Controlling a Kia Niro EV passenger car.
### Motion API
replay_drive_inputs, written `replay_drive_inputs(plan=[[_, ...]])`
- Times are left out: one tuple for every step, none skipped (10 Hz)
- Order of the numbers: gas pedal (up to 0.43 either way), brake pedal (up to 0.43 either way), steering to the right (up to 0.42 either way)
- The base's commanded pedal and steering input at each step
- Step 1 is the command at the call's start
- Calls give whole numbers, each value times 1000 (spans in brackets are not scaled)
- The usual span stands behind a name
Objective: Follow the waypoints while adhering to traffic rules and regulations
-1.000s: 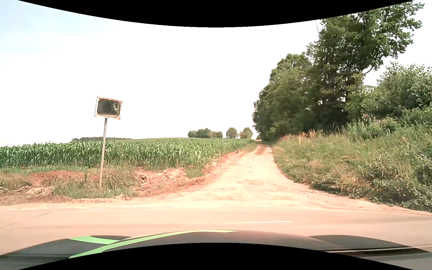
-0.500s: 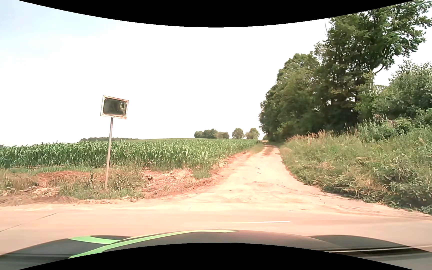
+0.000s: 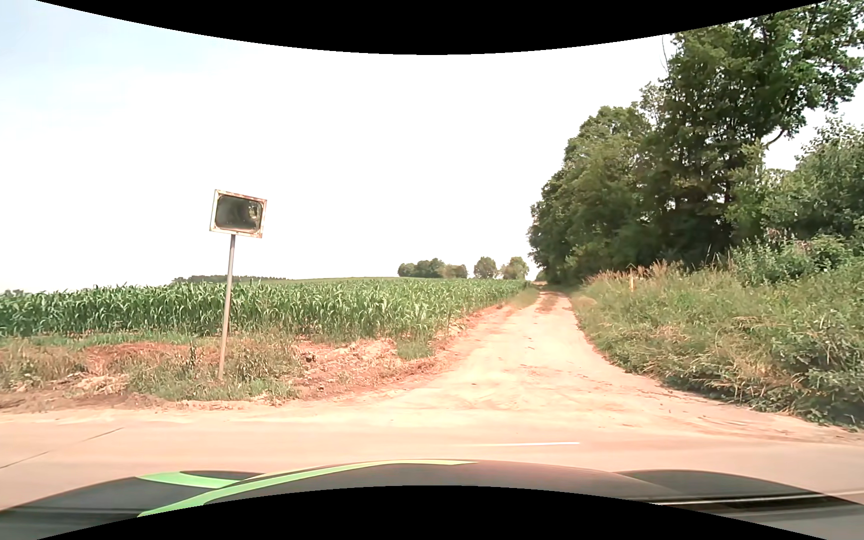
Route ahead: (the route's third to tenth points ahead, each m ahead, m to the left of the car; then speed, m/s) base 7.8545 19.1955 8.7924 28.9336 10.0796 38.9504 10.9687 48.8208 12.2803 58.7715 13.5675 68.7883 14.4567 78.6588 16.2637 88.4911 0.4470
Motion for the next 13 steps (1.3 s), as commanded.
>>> replay_drive_inputs(plan=[[8,0,-504],[39,0,-511],[47,0,-515],[47,0,-522],[79,0,-532],[98,0,-542],[110,0,-561],[118,0,-584],[130,0,-611],[138,0,-645],[138,0,-678],[150,0,-713],[169,0,-741]])
